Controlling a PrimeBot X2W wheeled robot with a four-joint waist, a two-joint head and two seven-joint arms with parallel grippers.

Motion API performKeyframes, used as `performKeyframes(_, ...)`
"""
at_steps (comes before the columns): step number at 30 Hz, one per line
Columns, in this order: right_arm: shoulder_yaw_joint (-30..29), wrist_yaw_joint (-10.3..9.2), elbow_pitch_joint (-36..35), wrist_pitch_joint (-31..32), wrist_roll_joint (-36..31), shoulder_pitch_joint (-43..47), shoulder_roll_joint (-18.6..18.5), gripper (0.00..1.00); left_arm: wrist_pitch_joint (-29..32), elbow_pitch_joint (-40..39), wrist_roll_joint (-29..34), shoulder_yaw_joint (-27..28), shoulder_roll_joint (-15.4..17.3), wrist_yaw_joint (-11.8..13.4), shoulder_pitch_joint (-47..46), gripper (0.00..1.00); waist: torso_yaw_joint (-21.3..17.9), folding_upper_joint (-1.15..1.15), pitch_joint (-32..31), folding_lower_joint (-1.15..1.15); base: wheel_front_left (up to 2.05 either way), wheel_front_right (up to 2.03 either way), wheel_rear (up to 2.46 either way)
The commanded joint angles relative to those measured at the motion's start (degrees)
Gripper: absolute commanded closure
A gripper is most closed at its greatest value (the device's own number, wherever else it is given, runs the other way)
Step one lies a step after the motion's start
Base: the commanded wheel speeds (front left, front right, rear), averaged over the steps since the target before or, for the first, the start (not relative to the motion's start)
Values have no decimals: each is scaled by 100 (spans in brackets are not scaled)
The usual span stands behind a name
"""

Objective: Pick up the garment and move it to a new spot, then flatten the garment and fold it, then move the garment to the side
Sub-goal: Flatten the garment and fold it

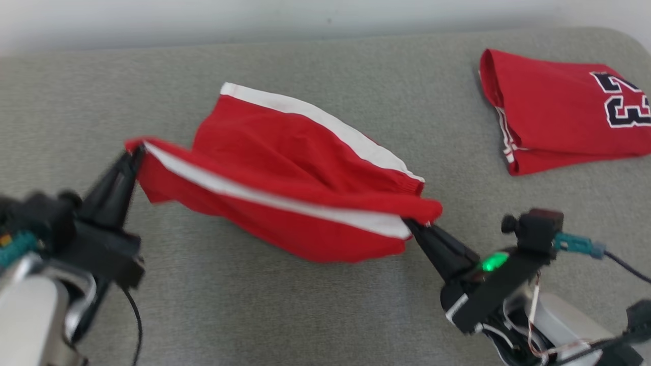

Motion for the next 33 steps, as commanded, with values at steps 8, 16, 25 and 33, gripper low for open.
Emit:
performKeyframes(8, 48, 1, 900, -174, -51, -961, 704, 100, 432, 1051, -155, -315, 384, -184, -1495, 100, -719, -1, 704, -1, 0, 0, 0)
performKeyframes(16, 169, 1, 1623, -416, 72, -1600, 1198, 100, 604, 2294, -328, -970, 642, -211, -2671, 100, -986, -1, 1020, -1, 0, 0, 0)
performKeyframes(25, 426, 1, 1927, -618, 207, -1957, 1492, 100, 483, 3385, -659, -1847, 760, -215, -3615, 100, -1225, -1, 1224, -1, 0, 0, 0)
performKeyframes(33, 600, 1, 2116, -751, 181, -2130, 1614, 27, 41, 4195, -816, -2398, 736, -215, -3945, 0, -1293, -1, 1192, -1, 0, 0, 0)
